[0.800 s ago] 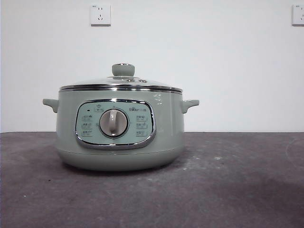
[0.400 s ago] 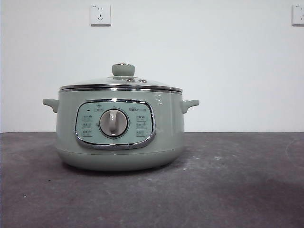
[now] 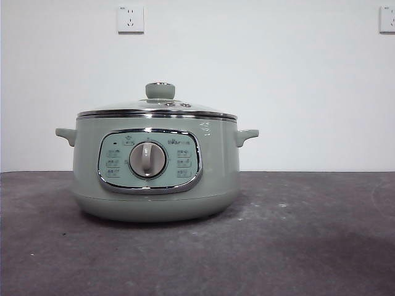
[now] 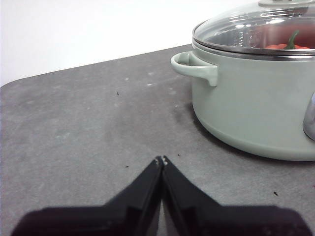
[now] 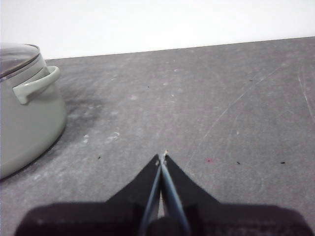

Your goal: Pick up the pumpkin,open the lid,put the pumpkin in the pot,close the lid

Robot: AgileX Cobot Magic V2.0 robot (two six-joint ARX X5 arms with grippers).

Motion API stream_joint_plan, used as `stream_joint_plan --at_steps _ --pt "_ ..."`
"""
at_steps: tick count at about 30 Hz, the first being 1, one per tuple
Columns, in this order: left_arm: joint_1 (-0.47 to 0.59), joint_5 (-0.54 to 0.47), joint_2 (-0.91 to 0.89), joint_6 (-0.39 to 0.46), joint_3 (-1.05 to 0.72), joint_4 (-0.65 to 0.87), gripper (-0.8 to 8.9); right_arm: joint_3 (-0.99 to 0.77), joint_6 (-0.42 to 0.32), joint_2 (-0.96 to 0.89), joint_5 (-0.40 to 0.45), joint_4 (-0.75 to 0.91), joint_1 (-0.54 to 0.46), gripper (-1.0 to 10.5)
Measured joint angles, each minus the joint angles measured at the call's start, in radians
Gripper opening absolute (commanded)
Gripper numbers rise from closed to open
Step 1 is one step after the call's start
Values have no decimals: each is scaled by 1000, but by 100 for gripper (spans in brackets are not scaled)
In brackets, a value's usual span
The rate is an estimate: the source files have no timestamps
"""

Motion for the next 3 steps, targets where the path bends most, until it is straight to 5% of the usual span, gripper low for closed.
stream_joint_plan --at_steps 3 --pt "0 0 0 0 0 0 -3 0 0 0 0 0 0 1"
